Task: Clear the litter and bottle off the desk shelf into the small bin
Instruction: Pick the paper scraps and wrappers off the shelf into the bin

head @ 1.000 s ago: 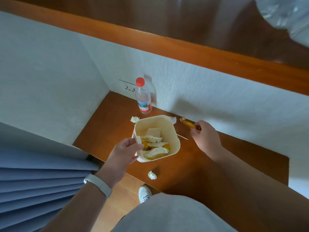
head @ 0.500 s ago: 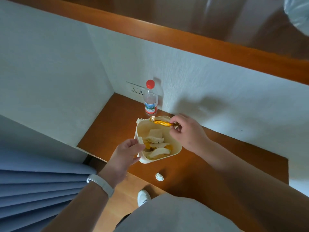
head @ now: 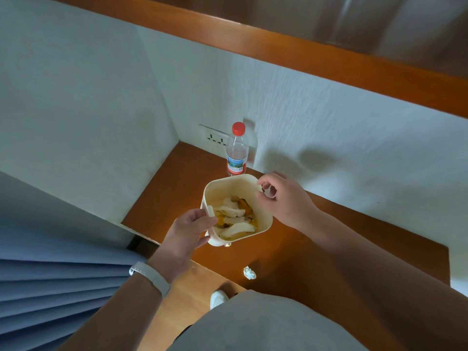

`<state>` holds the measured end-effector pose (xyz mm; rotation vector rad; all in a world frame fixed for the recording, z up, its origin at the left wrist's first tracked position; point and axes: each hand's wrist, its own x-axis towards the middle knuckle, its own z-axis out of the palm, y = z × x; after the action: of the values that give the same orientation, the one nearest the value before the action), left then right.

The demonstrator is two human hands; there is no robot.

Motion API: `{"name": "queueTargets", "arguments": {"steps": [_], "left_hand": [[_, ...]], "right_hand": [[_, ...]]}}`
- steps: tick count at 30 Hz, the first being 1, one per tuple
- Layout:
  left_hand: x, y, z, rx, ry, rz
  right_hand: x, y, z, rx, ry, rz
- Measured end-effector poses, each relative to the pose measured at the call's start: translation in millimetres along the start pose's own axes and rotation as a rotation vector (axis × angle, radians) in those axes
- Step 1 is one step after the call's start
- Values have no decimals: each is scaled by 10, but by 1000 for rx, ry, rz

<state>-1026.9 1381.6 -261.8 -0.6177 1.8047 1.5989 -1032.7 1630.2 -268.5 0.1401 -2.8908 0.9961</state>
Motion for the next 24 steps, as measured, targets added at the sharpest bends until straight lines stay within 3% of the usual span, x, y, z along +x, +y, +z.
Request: {"name": "queueTargets", "arguments": {"steps": [5,10,24], "left_hand": [[44,105,-17,-16,32,4],[42,173,-51,-16,62,-5],[-27,132,-111,-42,102,-30]], "right_hand": [[47,376,79,-100,-48,146],[-103,944,340,-255,-263,372],[93,1214,718,-404,-389,451]]}}
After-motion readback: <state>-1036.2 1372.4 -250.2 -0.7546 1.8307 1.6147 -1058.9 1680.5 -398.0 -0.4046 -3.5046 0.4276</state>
